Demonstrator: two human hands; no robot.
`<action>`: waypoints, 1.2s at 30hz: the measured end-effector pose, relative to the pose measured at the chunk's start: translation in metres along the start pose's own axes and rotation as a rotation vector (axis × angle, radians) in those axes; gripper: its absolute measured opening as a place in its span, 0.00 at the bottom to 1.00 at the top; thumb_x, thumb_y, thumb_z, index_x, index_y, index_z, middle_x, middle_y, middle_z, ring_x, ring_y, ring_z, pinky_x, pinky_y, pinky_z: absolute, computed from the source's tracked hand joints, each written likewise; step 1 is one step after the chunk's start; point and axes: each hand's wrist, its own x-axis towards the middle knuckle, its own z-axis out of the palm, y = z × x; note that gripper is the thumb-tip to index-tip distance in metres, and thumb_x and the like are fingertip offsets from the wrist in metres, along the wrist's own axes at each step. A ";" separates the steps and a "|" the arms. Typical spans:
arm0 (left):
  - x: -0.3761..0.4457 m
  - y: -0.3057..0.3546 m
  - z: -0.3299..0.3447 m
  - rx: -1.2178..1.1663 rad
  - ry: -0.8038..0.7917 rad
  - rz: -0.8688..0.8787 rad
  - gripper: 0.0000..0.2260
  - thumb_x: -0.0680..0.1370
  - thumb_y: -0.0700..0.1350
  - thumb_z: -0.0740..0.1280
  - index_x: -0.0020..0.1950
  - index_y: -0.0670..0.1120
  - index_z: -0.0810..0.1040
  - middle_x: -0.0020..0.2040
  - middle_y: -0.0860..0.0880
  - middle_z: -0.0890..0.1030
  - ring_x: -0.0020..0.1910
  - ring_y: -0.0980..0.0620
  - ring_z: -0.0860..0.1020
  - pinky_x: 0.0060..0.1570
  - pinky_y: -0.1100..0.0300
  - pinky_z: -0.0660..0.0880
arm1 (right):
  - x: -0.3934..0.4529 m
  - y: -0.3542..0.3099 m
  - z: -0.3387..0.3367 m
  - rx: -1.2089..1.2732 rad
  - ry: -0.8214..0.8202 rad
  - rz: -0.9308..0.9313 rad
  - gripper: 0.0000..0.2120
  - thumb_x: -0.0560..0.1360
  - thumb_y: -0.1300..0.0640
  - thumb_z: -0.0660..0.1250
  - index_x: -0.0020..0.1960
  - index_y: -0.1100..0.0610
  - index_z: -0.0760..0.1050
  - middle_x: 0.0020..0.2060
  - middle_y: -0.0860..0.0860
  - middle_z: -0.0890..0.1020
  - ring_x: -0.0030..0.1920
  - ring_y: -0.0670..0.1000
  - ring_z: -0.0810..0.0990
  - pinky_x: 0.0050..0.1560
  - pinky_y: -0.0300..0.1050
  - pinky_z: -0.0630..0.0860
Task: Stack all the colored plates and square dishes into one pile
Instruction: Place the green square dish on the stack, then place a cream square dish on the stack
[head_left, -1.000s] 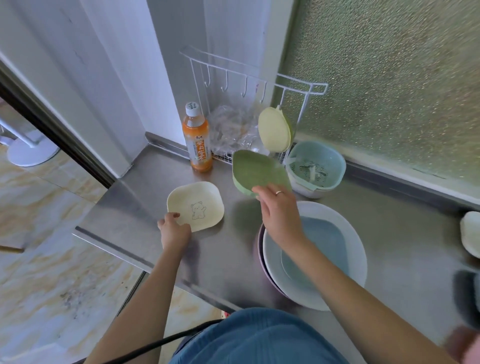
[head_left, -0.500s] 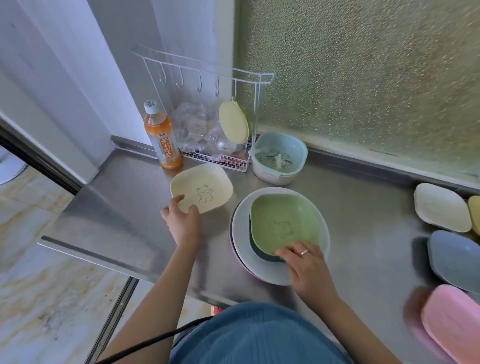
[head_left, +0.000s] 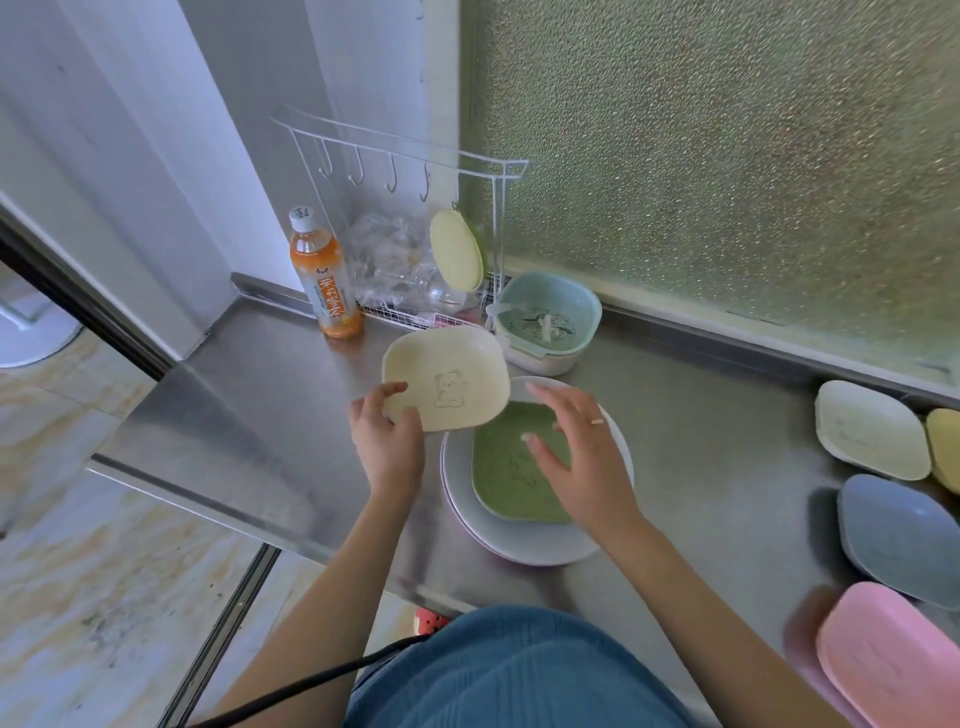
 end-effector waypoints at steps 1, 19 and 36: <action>-0.005 0.003 0.002 -0.007 -0.024 0.035 0.17 0.65 0.41 0.57 0.49 0.52 0.78 0.46 0.57 0.69 0.41 0.44 0.75 0.44 0.39 0.78 | 0.009 -0.003 0.001 -0.035 -0.013 -0.034 0.21 0.74 0.51 0.64 0.67 0.47 0.68 0.63 0.50 0.73 0.57 0.50 0.75 0.55 0.47 0.75; -0.055 0.027 0.033 0.048 -0.200 0.270 0.08 0.68 0.45 0.58 0.41 0.50 0.76 0.41 0.56 0.72 0.34 0.59 0.73 0.35 0.61 0.69 | -0.036 0.032 -0.010 -0.151 0.091 -0.178 0.12 0.74 0.58 0.62 0.50 0.56 0.83 0.40 0.48 0.83 0.46 0.47 0.72 0.48 0.34 0.70; -0.038 -0.022 0.030 0.160 -0.340 -0.048 0.25 0.72 0.56 0.58 0.69 0.53 0.68 0.67 0.48 0.71 0.65 0.46 0.68 0.65 0.46 0.67 | -0.059 0.046 0.000 -0.188 -0.282 -0.036 0.20 0.73 0.40 0.54 0.55 0.43 0.81 0.48 0.38 0.83 0.52 0.41 0.68 0.50 0.35 0.58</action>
